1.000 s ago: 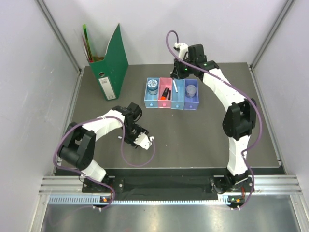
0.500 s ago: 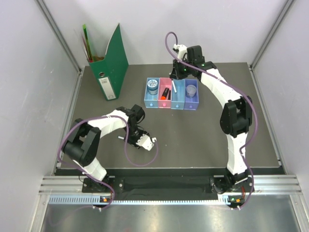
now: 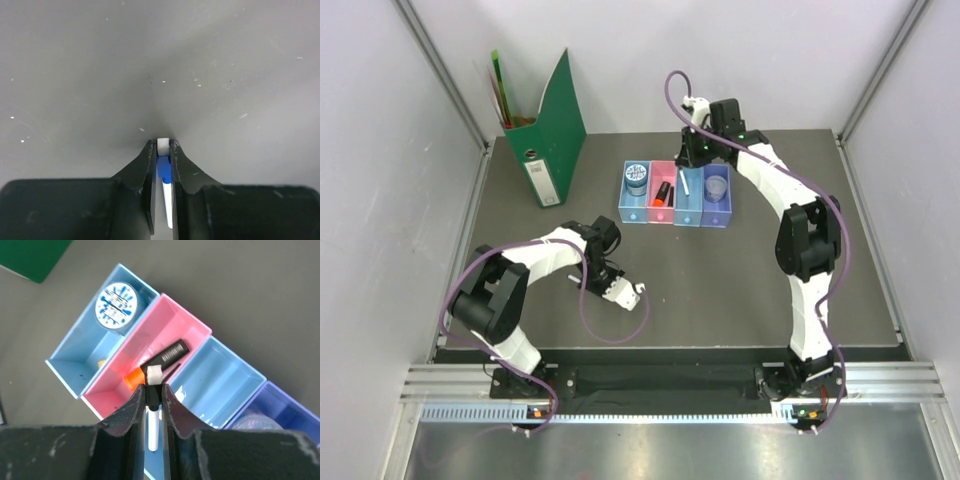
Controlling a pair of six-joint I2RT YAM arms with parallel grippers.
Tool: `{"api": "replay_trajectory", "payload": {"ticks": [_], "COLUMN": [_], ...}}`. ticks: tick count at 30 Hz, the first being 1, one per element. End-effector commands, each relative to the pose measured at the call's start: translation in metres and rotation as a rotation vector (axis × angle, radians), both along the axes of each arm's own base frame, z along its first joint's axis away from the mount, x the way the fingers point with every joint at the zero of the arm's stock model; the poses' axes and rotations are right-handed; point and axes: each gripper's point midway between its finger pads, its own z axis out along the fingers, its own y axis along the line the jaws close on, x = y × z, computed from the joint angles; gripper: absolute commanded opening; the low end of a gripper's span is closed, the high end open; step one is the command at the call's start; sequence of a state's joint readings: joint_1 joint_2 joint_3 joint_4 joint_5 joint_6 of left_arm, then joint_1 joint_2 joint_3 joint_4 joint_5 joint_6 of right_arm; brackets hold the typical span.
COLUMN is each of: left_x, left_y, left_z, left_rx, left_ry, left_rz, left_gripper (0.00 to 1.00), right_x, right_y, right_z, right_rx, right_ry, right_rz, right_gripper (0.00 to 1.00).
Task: Sort the stationery into containers
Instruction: Pick up the pen from the center of the board, then place the pen in the storage box.
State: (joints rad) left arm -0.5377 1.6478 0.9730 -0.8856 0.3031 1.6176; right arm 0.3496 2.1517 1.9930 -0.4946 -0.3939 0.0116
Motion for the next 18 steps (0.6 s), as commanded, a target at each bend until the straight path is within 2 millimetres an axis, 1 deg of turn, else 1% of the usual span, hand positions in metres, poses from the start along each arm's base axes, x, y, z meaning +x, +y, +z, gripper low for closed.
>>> {"api": "replay_trajectory", "payload": {"ticks": [1,3,5,6,7,9,12,14,15,16,17,18], "left_x": [0.002,0.005,0.011,0.014,0.02,0.026,0.039,0.051,0.058,0.062,0.066,0.073], "left_y": [-0.009,-0.011,-0.016,-0.017,-0.021,-0.028,-0.043,-0.054,-0.062,-0.065,-0.07,-0.077], "left_z": [-0.001,0.002,0.007,0.01,0.015,0.023,0.041,0.056,0.067,0.073,0.079,0.091], "left_rx": [-0.019,-0.025,-0.038,-0.044,-0.056,-0.081,-0.143,-0.186,-0.219,-0.233,-0.253,-0.286], "left_ry": [0.017,0.008,-0.005,-0.01,-0.027,-0.041,-0.074,-0.103,-0.116,-0.12,-0.128,-0.133], "left_rz": [-0.005,-0.002,0.009,0.018,0.023,0.045,0.091,0.12,0.149,0.163,0.176,0.221], "left_gripper": [0.04,0.02,0.01,0.0,0.0,0.0,0.0,0.0,0.0,0.0,0.0,0.0], "right_x": [0.0,0.0,-0.002,-0.003,-0.005,-0.005,-0.005,-0.004,-0.003,-0.004,-0.004,-0.004], "right_y": [-0.013,-0.019,-0.023,-0.024,-0.025,-0.025,-0.025,-0.025,-0.025,-0.025,-0.025,-0.025], "right_z": [-0.01,-0.015,-0.026,-0.028,-0.032,-0.038,-0.045,-0.048,-0.048,-0.049,-0.051,-0.051], "right_rx": [-0.002,-0.013,-0.025,-0.027,-0.032,-0.036,-0.041,-0.045,-0.045,-0.048,-0.051,-0.051], "right_ry": [0.016,0.024,0.047,0.053,0.064,0.074,0.085,0.09,0.087,0.089,0.093,0.093], "right_rz": [-0.021,-0.032,-0.04,-0.042,-0.041,-0.042,-0.043,-0.044,-0.047,-0.047,-0.047,-0.047], "right_gripper": [0.0,0.0,0.0,0.0,0.0,0.0,0.0,0.0,0.0,0.01,0.06,0.11]}}
